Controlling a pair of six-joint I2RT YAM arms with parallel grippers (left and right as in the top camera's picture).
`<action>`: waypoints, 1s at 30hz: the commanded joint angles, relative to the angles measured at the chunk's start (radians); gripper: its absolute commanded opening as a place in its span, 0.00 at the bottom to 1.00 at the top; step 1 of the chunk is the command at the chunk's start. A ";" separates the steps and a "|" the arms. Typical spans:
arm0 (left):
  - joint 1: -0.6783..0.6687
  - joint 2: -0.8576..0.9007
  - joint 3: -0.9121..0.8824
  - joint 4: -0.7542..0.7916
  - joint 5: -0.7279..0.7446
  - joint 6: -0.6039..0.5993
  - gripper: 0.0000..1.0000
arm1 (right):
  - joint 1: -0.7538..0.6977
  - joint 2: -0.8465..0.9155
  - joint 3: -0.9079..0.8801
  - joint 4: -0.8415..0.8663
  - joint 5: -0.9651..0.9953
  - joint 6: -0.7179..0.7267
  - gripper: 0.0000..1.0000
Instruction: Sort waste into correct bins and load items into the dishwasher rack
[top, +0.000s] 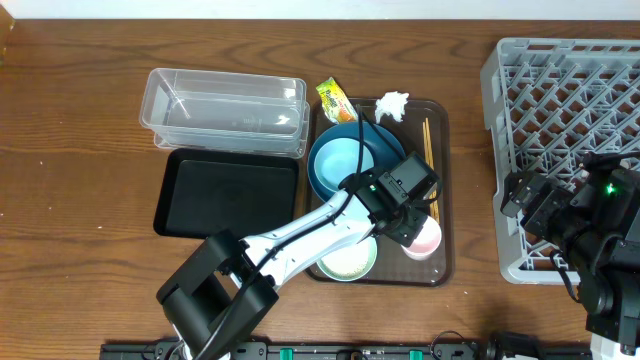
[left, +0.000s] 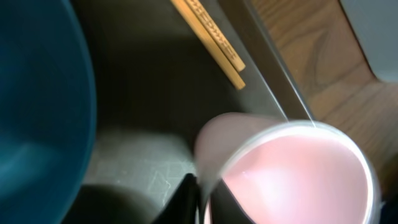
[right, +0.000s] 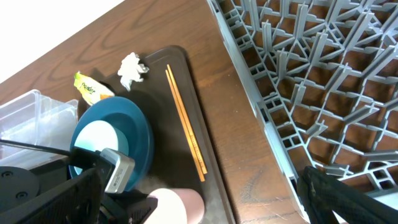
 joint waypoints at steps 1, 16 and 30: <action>0.005 -0.016 0.014 -0.001 -0.005 0.010 0.06 | -0.008 -0.002 0.019 -0.004 0.007 0.008 0.99; 0.528 -0.449 0.015 -0.112 0.623 -0.056 0.06 | 0.012 0.014 0.019 0.121 -0.719 -0.353 0.97; 0.679 -0.440 -0.002 -0.142 1.152 0.011 0.07 | 0.297 0.163 0.019 0.369 -0.933 -0.355 0.91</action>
